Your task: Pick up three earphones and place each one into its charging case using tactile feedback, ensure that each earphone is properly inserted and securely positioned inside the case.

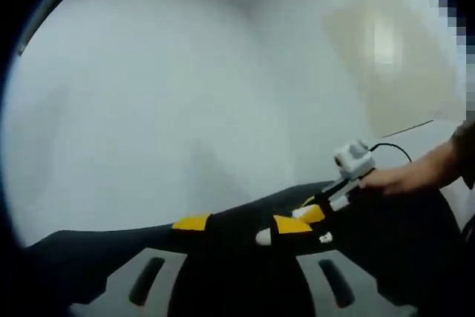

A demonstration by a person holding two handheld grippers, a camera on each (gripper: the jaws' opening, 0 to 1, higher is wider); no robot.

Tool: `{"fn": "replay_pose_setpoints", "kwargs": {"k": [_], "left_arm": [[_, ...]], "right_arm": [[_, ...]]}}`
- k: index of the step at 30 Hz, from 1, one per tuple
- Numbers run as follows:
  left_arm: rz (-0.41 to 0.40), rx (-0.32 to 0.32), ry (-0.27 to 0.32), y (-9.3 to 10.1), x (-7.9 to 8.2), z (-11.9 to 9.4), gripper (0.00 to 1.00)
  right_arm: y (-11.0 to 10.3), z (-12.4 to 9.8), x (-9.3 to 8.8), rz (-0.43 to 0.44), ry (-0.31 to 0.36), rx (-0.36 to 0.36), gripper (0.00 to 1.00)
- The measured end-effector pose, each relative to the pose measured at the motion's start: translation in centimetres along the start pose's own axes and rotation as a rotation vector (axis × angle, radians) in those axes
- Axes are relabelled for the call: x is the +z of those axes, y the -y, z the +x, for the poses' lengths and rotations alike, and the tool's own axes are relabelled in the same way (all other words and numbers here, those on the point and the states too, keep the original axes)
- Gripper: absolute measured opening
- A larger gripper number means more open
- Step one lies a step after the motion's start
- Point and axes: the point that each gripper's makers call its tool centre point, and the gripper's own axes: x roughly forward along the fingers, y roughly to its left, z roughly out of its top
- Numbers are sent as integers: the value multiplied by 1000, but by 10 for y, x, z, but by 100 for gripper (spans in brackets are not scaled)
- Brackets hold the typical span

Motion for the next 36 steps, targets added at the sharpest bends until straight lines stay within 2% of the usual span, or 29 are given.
{"fn": "replay_pose_setpoints", "kwargs": {"k": [3,7,13,19,22,24,25,26,30,32,34,36], "left_arm": [[7,0,-2,1,0,0,28],[13,6,-4,0,0,-2,28],[12,14,-13,0,-3,-5,28],[26,18,-29,0,-7,-6,28],[26,17,-31,1,-7,-6,28],[27,17,-32,1,-7,-6,28],[28,16,-33,1,-8,-6,28],[28,16,-35,1,-8,-6,28],[36,8,-45,4,-10,-6,28],[45,-2,-50,6,-11,-5,28],[60,-11,-55,9,-11,-5,28],[67,-21,-54,12,-10,-5,28]], "right_arm": [[-18,-21,1,-14,-1,44,36],[-49,-46,-5,31,5,130,35],[-93,-66,-25,7,-26,207,35],[-119,-75,-45,29,-73,254,35],[-120,-74,-46,86,-66,237,36],[-118,-71,-50,144,-85,206,36],[-118,-69,-51,143,-89,204,36],[-120,-68,-56,131,-110,200,36],[-125,-70,-63,-94,-100,186,36],[-126,-75,-63,-55,-116,205,37],[-128,-83,-57,-1,-104,240,39],[-121,-92,-57,-7,-106,251,39]]}}
